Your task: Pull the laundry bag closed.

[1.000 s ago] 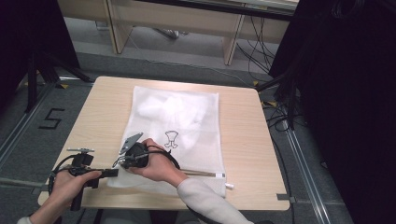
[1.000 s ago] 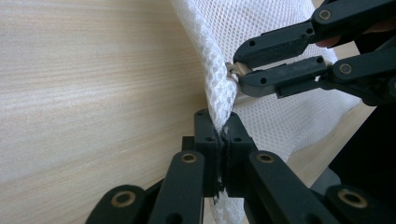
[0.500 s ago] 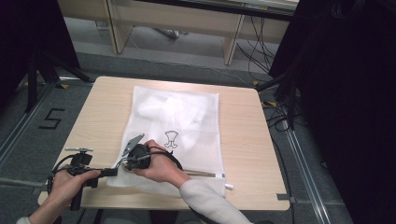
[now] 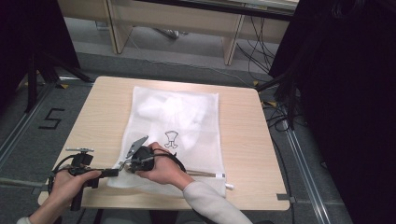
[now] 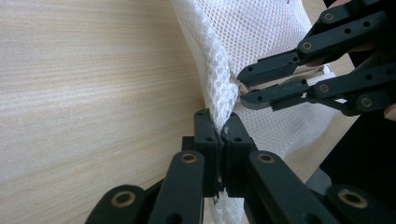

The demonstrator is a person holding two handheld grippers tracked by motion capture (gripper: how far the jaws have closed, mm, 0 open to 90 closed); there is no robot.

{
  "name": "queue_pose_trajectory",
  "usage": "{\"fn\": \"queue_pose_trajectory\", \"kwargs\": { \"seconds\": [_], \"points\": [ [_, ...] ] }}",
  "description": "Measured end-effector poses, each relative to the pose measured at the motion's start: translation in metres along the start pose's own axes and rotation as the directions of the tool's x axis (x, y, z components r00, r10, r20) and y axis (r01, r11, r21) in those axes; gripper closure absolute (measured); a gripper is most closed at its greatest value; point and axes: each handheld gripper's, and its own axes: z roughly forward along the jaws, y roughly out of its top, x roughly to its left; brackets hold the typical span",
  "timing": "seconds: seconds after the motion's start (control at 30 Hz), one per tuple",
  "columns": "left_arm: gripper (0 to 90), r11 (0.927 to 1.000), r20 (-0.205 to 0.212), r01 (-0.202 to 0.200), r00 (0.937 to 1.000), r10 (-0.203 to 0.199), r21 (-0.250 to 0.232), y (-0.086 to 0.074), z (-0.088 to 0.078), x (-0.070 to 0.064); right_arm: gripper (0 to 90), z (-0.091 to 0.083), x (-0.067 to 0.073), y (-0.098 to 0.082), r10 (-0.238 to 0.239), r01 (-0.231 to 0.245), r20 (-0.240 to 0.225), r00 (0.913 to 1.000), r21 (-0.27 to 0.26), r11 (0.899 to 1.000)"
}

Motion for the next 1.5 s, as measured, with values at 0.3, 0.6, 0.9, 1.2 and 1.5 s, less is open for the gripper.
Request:
{"fn": "queue_pose_trajectory", "kwargs": {
  "seconds": [0.3,0.6,0.9,1.2,1.5],
  "points": [
    [86.3,1.0,0.014,0.0,0.9999,0.0,-0.007,0.0,-0.001,-0.001,82.8,0.0,-0.001,-0.004,-0.009,0.009,-0.002,1.0,0.013,1.0],
    [86.3,0.9995,0.012,0.005,0.9999,-0.004,-0.033,0.0,-0.002,-0.003,82.8,0.0,-0.002,-0.005,-0.008,0.008,-0.001,1.0,0.034,0.999],
    [86.3,0.9991,0.012,0.0,0.9999,0.0,-0.042,0.0,-0.003,-0.004,82.8,-0.002,-0.005,-0.01,0.0,0.0,-0.005,1.0,0.048,0.999],
    [86.3,0.9995,0.024,-0.007,0.9997,0.008,-0.031,0.001,-0.003,-0.004,82.8,-0.007,-0.006,-0.013,0.013,-0.013,-0.007,0.9999,0.057,0.998],
    [86.3,0.9987,0.003,-0.007,1.0,0.007,-0.05,0.0,-0.004,-0.005,82.8,-0.009,-0.007,-0.019,0.02,-0.019,-0.007,0.9998,0.076,0.997]
  ]
}}
